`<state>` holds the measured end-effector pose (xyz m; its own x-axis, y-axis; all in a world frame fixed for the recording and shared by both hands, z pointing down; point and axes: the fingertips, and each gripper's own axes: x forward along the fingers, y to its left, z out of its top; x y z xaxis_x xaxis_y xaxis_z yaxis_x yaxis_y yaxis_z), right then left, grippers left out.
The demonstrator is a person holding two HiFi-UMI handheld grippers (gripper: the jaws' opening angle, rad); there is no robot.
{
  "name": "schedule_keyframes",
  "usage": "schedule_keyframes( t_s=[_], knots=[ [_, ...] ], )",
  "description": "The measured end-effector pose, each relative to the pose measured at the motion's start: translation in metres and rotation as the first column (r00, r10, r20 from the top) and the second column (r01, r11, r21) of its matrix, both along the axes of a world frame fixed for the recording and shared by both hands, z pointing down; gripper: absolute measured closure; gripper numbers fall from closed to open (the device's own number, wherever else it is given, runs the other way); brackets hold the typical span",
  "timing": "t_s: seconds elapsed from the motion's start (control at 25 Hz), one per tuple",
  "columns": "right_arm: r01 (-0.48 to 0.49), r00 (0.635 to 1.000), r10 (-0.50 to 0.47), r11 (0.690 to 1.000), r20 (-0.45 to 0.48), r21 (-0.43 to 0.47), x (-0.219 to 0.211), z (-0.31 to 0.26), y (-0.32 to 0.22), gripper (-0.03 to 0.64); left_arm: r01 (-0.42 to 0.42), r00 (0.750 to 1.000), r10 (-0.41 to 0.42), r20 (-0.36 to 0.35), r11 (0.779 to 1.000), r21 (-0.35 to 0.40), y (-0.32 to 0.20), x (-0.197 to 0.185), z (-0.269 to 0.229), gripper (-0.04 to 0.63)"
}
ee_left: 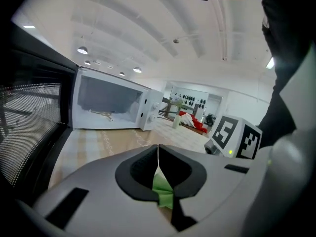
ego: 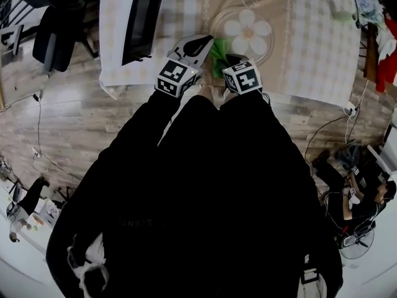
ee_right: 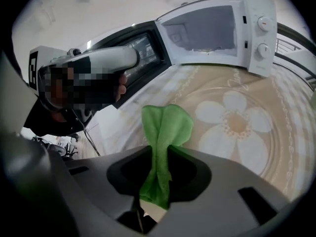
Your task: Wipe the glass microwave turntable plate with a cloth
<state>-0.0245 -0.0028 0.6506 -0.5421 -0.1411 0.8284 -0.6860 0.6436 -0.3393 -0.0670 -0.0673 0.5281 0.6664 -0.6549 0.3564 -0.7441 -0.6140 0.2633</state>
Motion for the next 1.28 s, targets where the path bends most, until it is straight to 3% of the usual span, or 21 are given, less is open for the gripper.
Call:
schedule_keyframes(
  t_s=[0.52,1.28],
  knots=[
    [0.076,0.997,-0.076,0.997,-0.014,0.009,-0.005,0.012,0.001,0.511,0.113,0.993,-0.113,0.022,0.994,-0.009,0.018,-0.013,-0.002,0.574],
    [-0.043,0.998,0.044,0.999,-0.042,0.027,0.095,0.014,-0.006,0.511,0.104,0.994,-0.104,0.042,0.995,-0.002,0.031,0.046,-0.008,0.574]
  ],
)
